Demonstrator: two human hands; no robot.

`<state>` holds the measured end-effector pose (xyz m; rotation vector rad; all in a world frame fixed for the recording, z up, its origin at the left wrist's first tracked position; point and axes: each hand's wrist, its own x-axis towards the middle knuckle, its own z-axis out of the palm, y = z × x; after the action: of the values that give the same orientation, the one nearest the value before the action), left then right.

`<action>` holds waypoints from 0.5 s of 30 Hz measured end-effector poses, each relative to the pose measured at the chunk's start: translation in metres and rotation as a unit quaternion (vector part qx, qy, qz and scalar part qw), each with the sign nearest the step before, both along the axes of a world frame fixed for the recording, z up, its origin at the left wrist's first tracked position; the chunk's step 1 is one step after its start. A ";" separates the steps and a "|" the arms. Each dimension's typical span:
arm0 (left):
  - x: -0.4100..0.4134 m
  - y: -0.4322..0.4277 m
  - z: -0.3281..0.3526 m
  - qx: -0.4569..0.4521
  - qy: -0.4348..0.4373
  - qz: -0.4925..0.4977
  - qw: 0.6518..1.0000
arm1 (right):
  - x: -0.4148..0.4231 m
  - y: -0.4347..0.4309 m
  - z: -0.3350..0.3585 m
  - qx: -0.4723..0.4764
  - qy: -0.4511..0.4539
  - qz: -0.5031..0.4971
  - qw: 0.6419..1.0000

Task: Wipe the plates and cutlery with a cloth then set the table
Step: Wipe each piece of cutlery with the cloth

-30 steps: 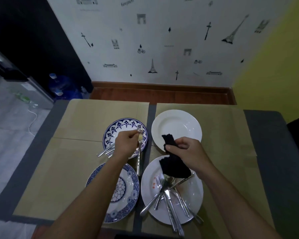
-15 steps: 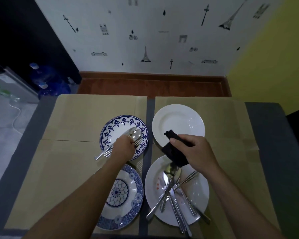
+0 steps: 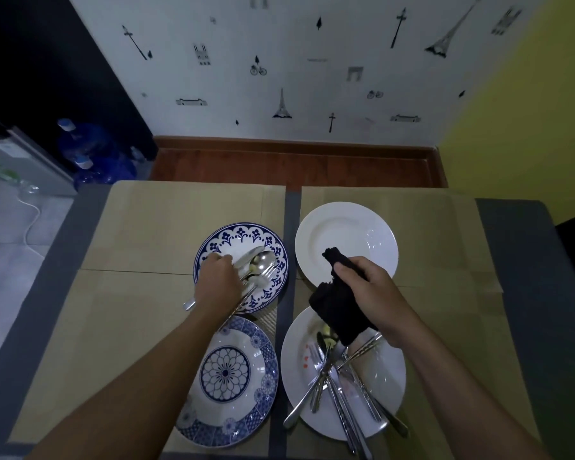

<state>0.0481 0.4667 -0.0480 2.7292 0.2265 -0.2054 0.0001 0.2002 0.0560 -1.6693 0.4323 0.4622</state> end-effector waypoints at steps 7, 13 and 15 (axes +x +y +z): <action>-0.003 0.021 -0.001 0.048 0.043 0.007 0.998 | -0.008 -0.005 0.001 -0.013 0.066 0.057 0.996; -0.003 0.026 -0.001 0.045 0.052 0.026 0.997 | -0.012 -0.011 -0.006 -0.069 0.044 0.064 0.995; -0.003 0.023 0.000 0.034 0.040 0.017 0.998 | -0.014 -0.014 -0.009 -0.087 0.026 0.074 0.993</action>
<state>0.0450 0.4899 -0.0481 2.7852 0.3067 -0.3025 -0.0135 0.1861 0.0472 -1.8702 0.3982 0.5925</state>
